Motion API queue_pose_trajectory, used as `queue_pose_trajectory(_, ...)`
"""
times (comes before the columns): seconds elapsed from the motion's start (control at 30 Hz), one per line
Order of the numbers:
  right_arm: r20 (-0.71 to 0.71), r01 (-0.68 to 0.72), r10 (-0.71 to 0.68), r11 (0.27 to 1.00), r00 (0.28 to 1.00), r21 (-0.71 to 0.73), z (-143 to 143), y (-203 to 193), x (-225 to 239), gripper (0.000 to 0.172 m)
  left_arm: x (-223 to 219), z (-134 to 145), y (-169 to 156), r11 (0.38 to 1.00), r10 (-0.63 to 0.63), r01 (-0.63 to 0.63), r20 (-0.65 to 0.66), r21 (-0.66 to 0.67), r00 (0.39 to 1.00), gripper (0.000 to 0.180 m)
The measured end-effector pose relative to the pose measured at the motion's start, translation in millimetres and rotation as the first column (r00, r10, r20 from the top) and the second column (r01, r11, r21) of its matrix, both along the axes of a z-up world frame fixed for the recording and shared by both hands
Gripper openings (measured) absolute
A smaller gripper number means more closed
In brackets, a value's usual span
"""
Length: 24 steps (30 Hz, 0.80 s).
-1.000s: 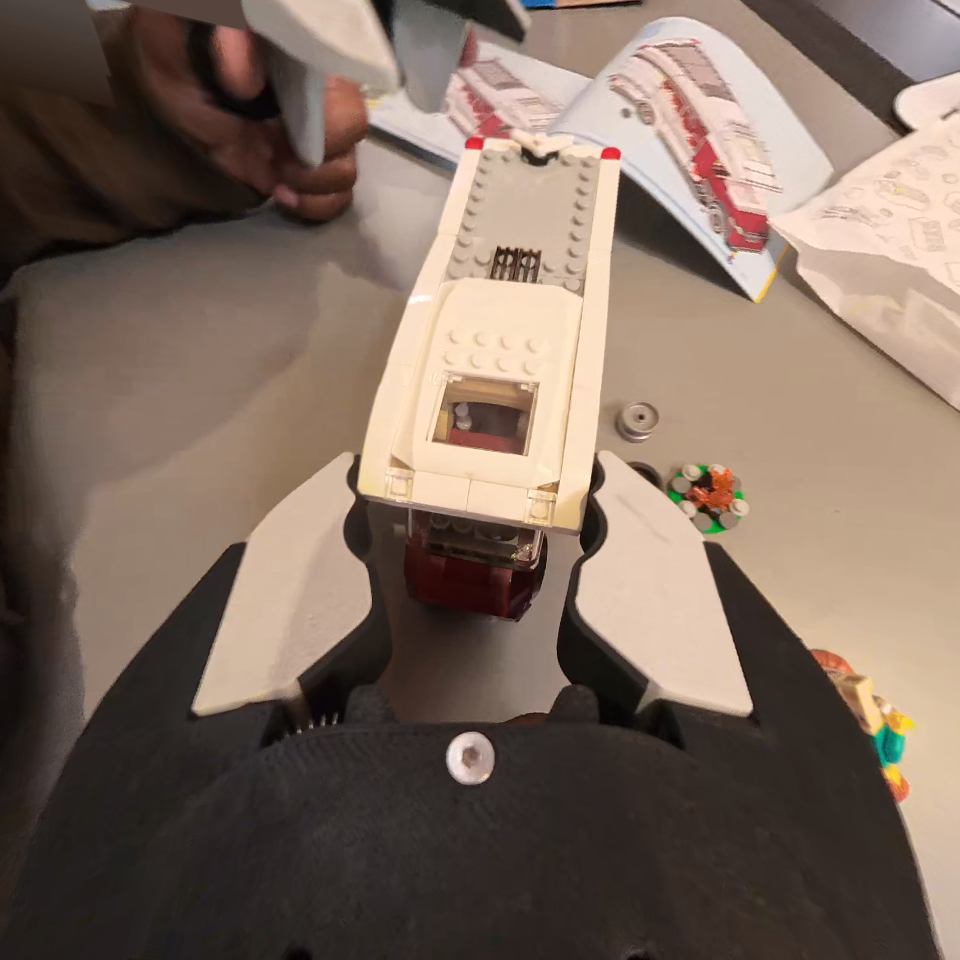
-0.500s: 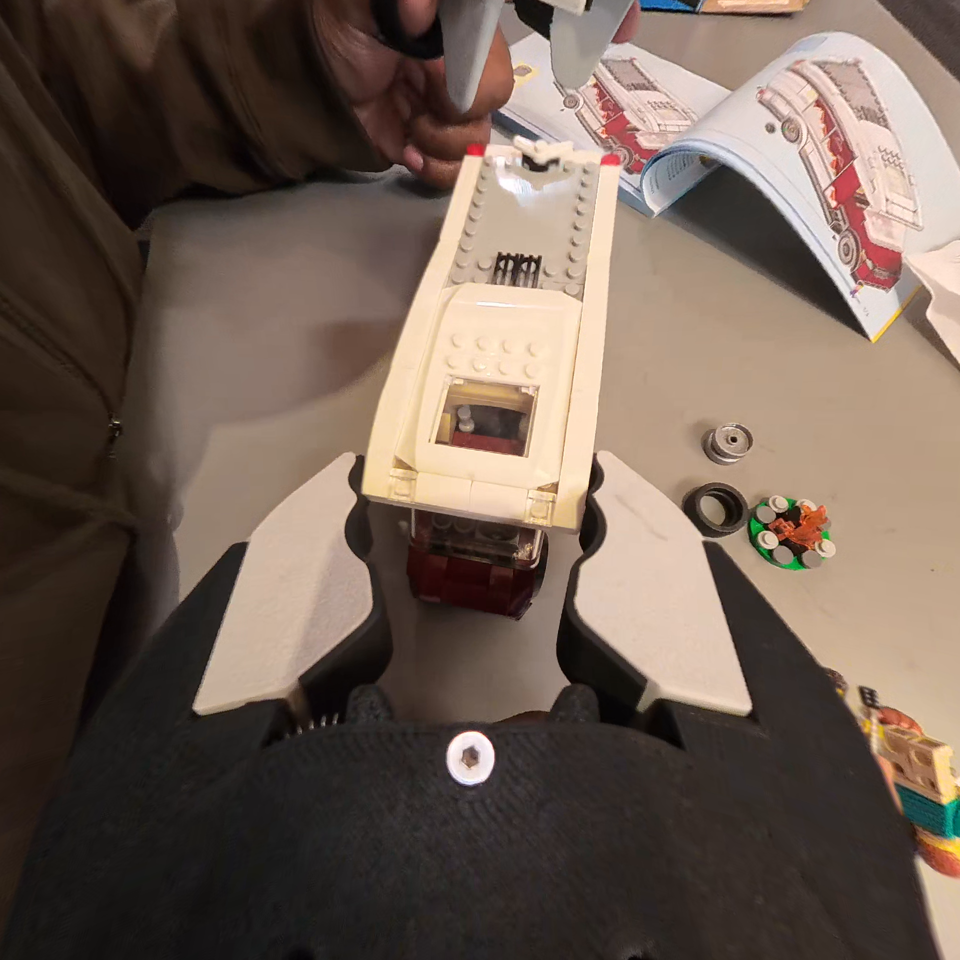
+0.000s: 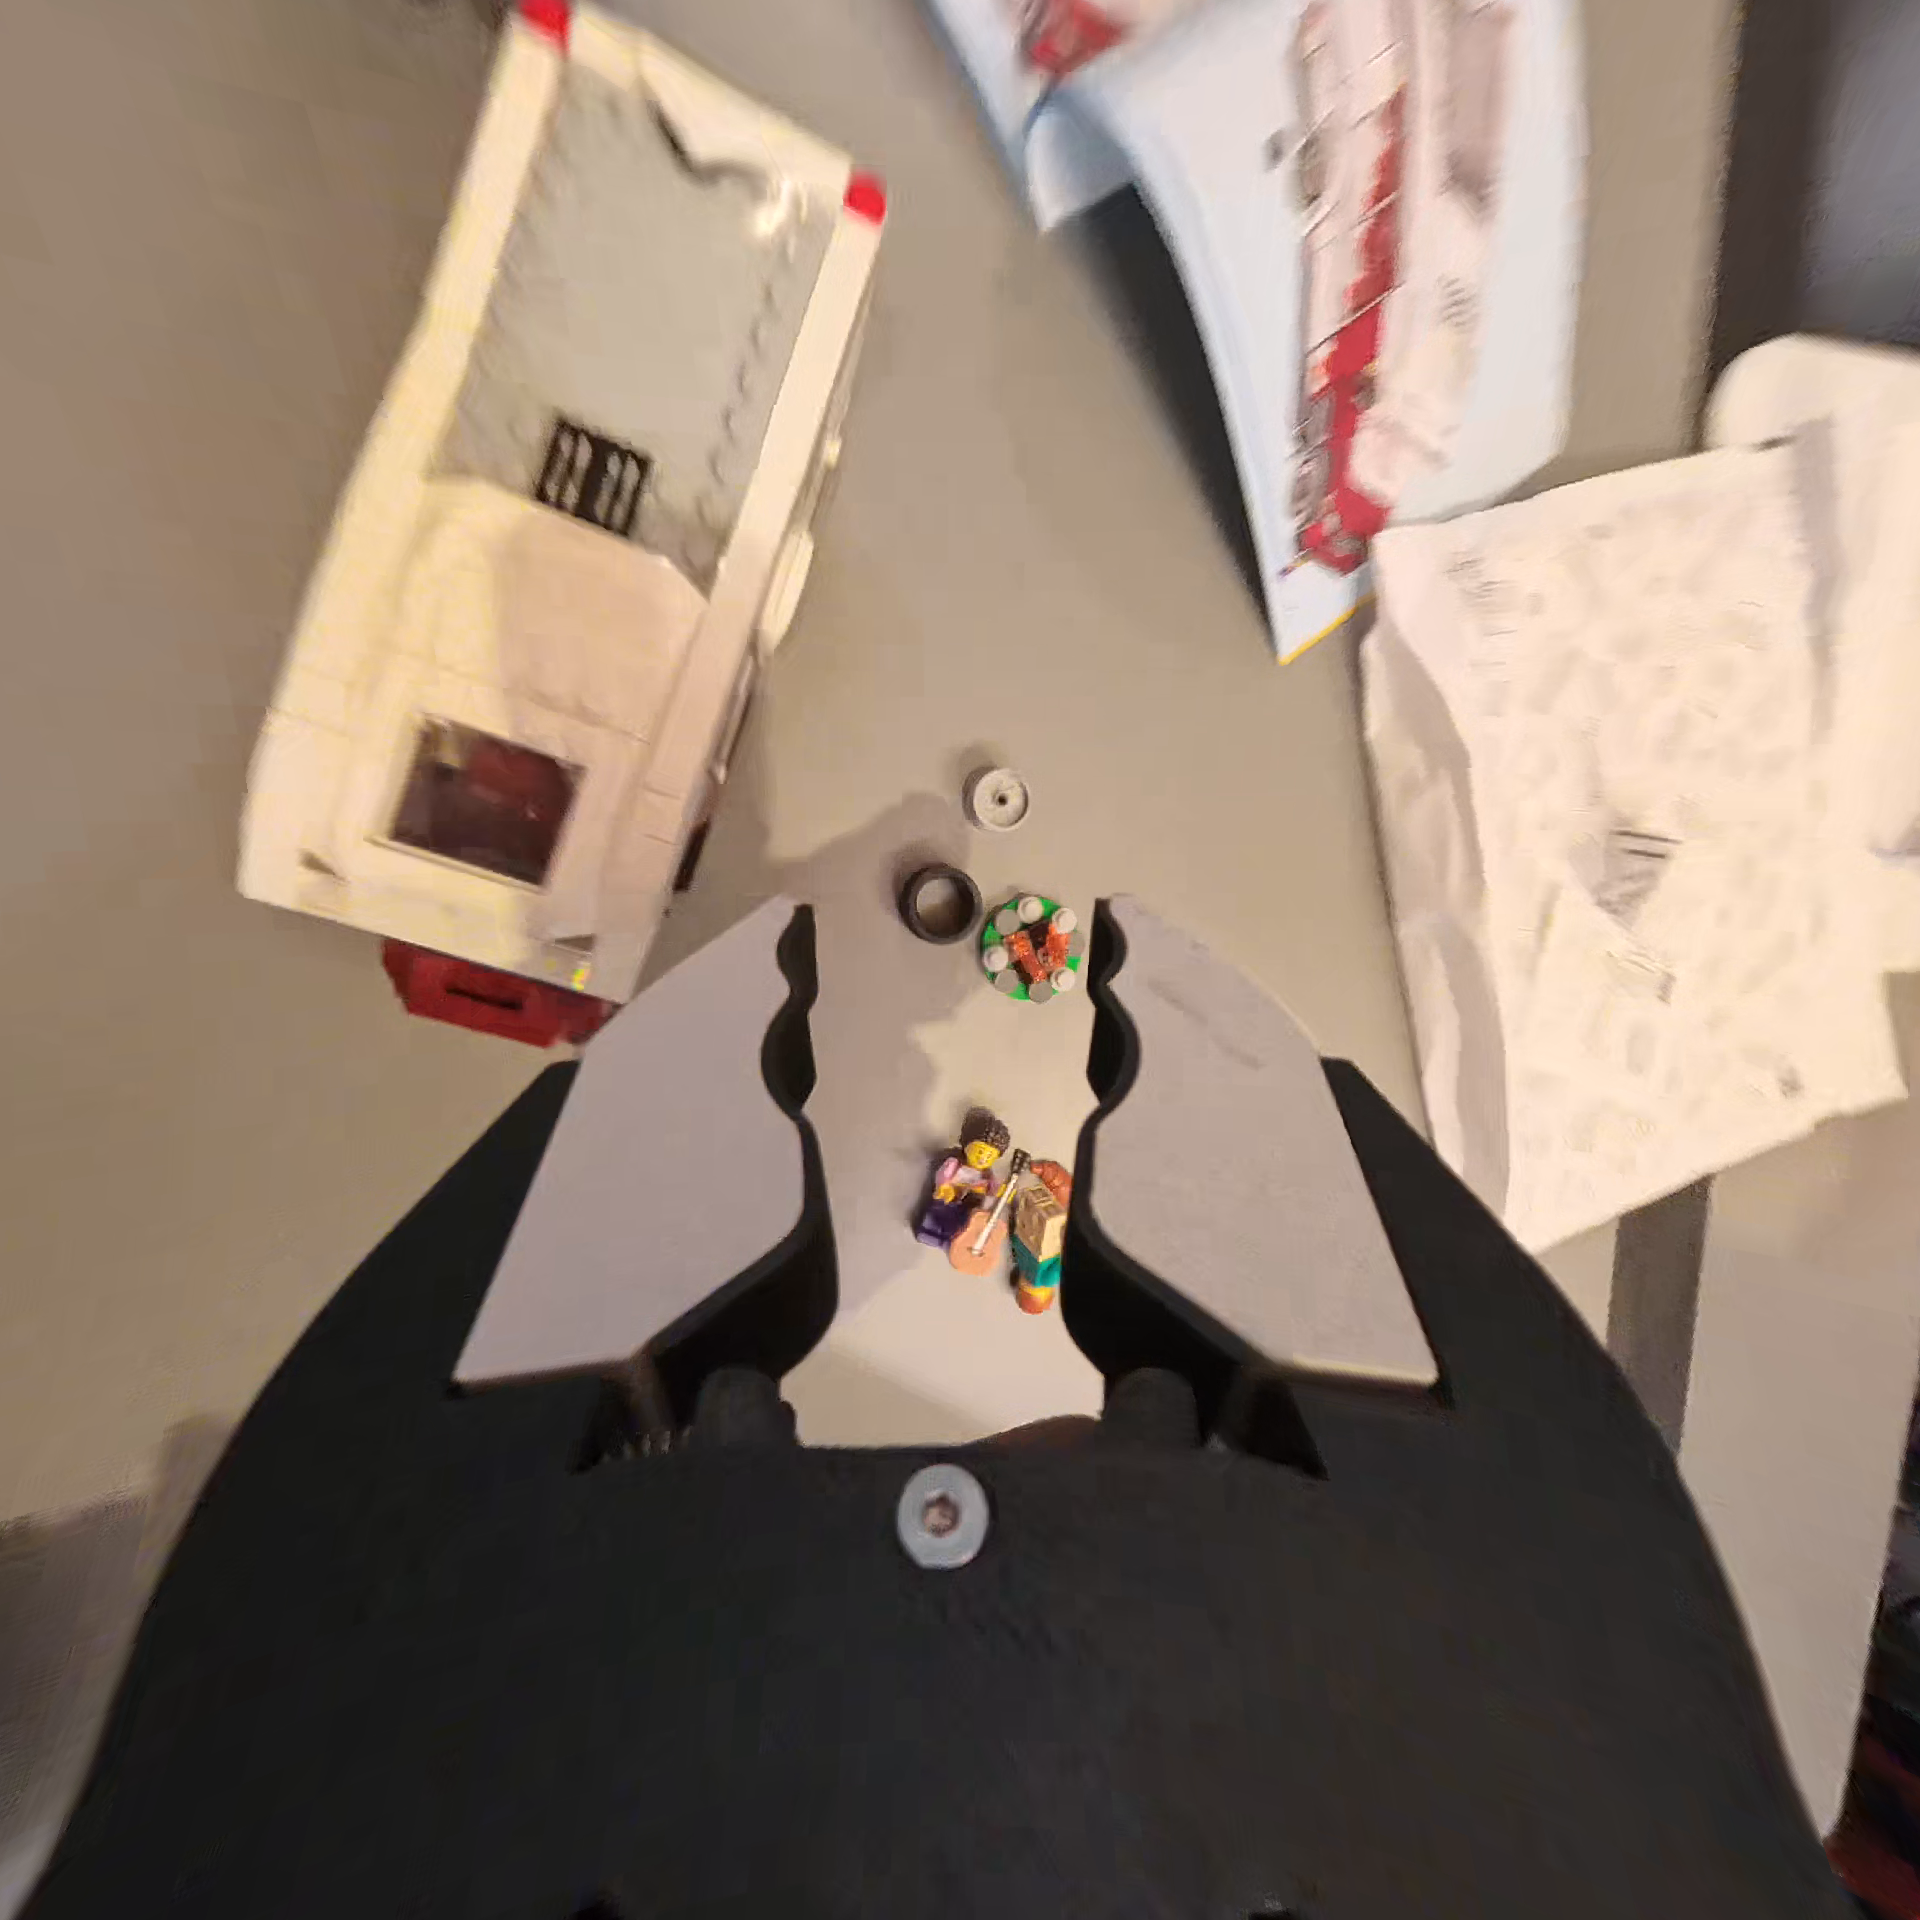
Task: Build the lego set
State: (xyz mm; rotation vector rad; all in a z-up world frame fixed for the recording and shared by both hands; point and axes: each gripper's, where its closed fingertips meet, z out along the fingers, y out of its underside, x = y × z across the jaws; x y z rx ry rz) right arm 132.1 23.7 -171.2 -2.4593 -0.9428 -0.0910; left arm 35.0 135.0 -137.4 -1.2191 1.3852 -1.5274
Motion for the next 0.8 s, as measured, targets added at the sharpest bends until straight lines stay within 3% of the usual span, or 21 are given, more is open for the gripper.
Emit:
queue_pose_trajectory(0.13,-0.012,-0.076,0.076,0.974,0.997,-0.215,-50,-1,6,0.05,-2,2,1,1.0,0.01,-0.011,0.012,0.027,1.0,0.074)
queue_pose_trajectory(0.27,-0.008,-0.07,0.07,0.966,0.998,-0.248,-75,2,8,0.049,0,-1,1,1.0,0.01,-0.01,0.001,0.026,1.0,0.073)
queue_pose_trajectory(0.5,0.024,-0.052,0.062,0.956,0.998,-0.29,-92,8,19,0.04,1,-5,-3,0.999,-0.005,0.006,-0.014,0.039,1.0,0.073)
queue_pose_trajectory(0.63,-0.016,-0.058,0.056,0.948,0.998,-0.314,-96,7,16,0.024,1,-5,-2,0.999,-0.007,0.007,-0.017,0.033,1.0,0.073)
queue_pose_trajectory(0.8,0.064,-0.057,0.071,0.978,0.995,-0.2,-77,16,18,0.023,0,-4,-4,0.999,-0.025,0.026,-0.024,0.028,0.999,0.071)
